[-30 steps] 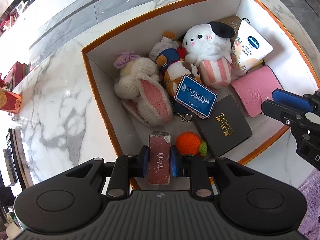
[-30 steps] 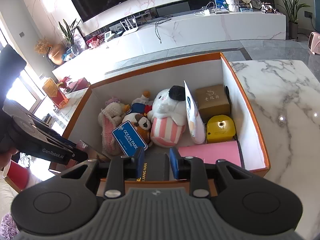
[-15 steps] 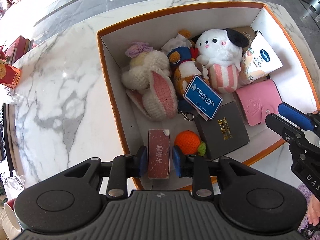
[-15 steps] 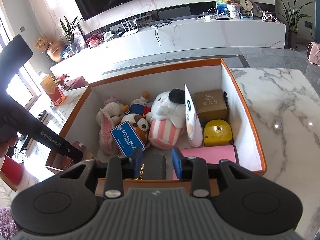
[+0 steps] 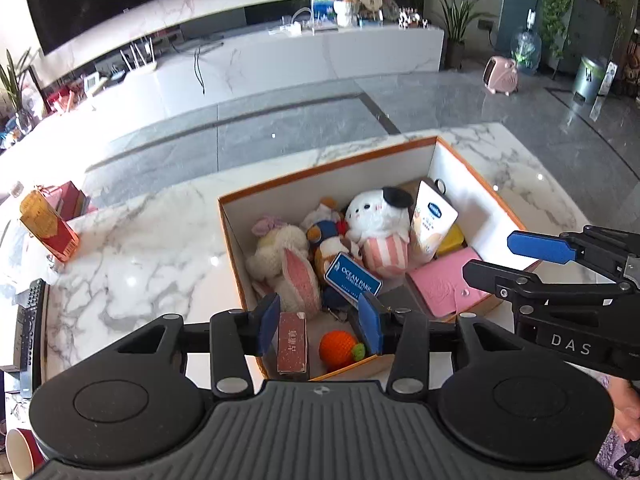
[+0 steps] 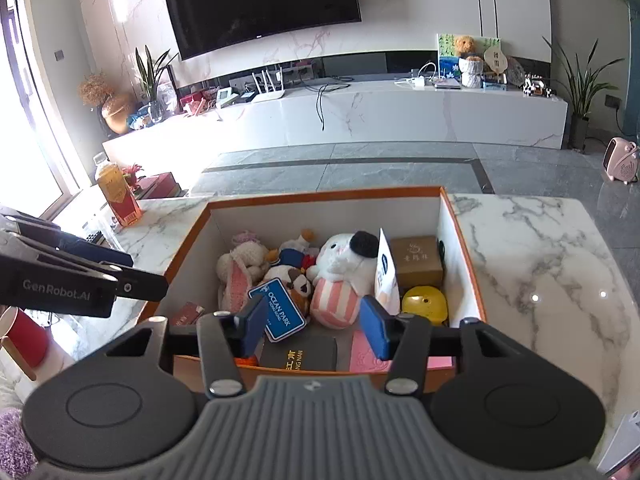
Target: Organize objects
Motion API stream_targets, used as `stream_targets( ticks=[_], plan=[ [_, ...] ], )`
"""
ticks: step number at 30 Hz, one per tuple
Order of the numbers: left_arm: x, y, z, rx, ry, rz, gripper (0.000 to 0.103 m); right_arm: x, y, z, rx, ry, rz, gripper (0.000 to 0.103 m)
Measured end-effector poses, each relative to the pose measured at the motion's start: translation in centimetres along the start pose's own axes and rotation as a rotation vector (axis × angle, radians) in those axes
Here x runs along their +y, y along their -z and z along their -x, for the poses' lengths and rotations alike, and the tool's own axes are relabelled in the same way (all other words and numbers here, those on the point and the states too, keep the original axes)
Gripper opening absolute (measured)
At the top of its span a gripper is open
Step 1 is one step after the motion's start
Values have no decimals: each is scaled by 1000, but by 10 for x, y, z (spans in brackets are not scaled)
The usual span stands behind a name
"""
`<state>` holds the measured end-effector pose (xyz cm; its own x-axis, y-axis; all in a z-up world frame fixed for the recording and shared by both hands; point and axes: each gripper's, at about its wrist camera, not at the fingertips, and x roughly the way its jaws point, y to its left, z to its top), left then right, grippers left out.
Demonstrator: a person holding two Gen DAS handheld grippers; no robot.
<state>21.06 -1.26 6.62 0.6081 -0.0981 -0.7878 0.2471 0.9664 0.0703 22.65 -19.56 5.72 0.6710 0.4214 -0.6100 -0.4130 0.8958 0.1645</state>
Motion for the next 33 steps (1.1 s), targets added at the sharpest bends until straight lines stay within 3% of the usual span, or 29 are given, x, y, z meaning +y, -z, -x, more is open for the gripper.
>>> stream_targets(
  ticks=[3,10,15,20,25,33],
  plan=[
    [-3,6,24,-97,-14,25,63,3,-6,25,-38,14,11,66],
    [-15,21,71,-290,-81,44,85,10,-16,83,-117,28,8,72],
    [-22,35,92,-377,-127,105,86,23,-13,117,-160,39,28,78],
    [-26,57,110,-466,-180,153,94,32,-2,145,-195,35,30,85],
    [-22,79,111,-488,-165,231,96,32,18,154,-189,52,-5,85],
    [-24,112,91,-413,-170,281,97,37,49,152,-146,98,-23,85]
  ],
)
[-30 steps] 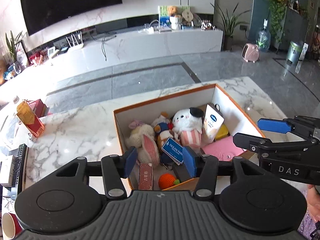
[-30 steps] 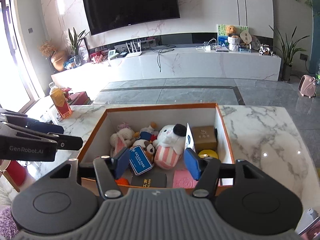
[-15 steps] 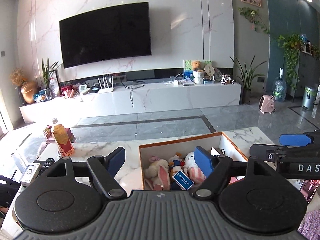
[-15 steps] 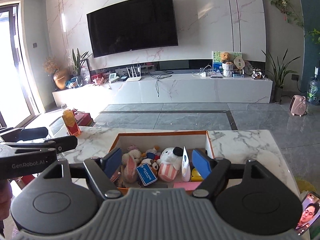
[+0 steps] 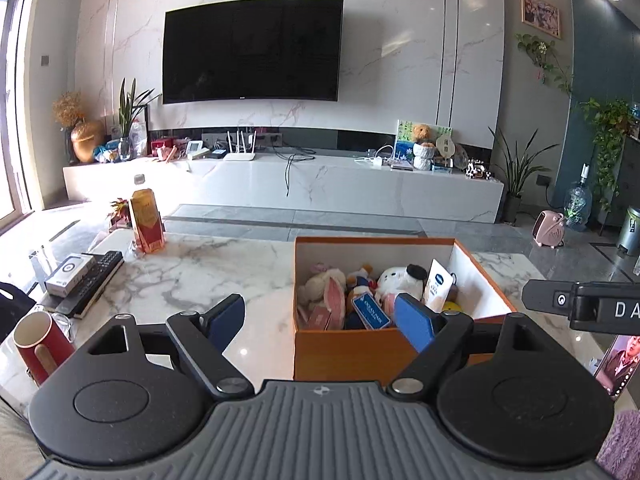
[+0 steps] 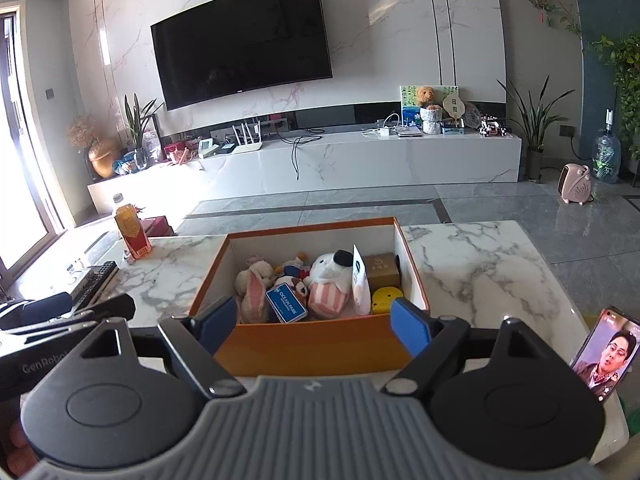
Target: Organize objects
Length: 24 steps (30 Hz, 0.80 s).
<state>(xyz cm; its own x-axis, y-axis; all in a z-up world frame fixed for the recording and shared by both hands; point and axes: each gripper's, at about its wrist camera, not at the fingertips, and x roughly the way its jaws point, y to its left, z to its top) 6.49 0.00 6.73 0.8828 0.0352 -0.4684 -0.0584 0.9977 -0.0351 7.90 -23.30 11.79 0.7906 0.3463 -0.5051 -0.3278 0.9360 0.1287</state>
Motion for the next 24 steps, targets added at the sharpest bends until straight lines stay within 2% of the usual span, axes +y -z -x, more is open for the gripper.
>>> stream_targets(
  ticks=[5,13,16,24],
  plan=[
    [0,16,6,53,1,3,97,9,17,1,34,21,41,85],
    [-2,27,11,89,2,6,97,15,30,1,69,54,70,87],
    [-3,29,11,94,7,7,97,17,31,2,69,58,76,91],
    [-4,29,11,93,7,-3,97,22,33,0,81,57,90,91]
  ],
)
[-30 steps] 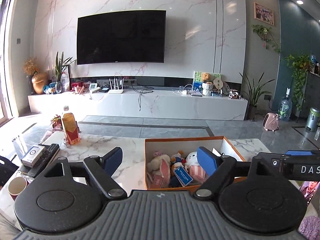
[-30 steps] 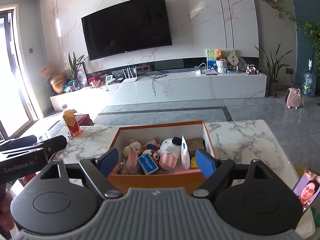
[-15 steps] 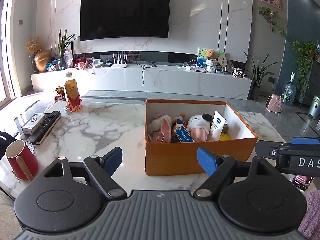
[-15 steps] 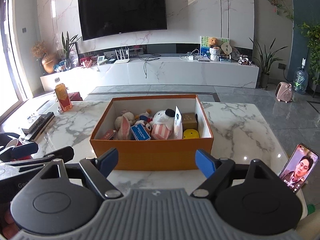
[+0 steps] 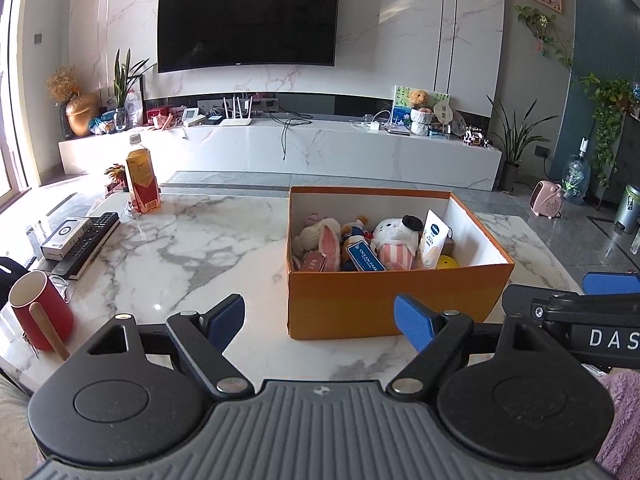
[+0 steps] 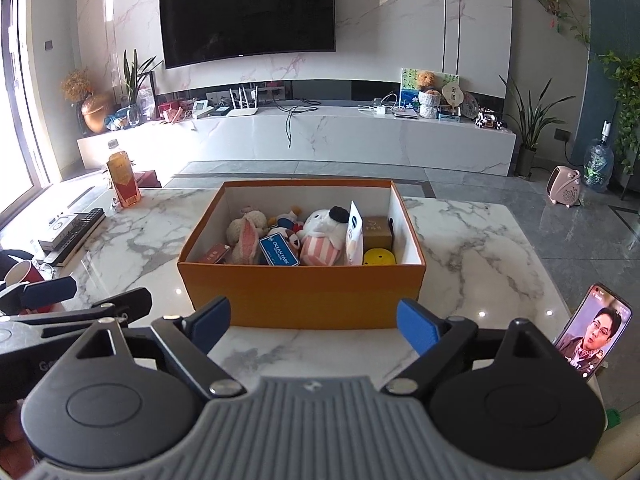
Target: Organize objects
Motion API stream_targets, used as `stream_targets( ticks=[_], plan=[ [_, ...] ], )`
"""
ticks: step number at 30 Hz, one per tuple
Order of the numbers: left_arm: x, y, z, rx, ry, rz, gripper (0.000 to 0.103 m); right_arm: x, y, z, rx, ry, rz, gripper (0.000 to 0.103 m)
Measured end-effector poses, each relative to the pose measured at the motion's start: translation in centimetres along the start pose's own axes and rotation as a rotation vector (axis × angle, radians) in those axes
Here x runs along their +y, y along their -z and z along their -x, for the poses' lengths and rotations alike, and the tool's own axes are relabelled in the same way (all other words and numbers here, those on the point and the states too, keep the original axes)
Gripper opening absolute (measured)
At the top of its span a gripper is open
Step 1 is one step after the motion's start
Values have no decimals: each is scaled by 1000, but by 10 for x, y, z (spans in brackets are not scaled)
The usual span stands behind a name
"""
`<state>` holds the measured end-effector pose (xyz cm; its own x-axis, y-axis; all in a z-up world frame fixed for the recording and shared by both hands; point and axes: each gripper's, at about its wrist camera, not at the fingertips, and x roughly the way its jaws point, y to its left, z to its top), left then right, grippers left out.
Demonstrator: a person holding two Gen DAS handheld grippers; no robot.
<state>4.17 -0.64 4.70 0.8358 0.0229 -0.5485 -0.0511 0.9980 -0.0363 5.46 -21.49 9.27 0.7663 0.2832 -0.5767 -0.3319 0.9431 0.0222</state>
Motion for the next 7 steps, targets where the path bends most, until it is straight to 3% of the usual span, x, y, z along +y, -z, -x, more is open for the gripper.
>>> stream_targets(
  ticks=[7],
  plan=[
    [1,0,-1,4,-1,1,97,1,1,-5,11,2,2,91]
  ],
)
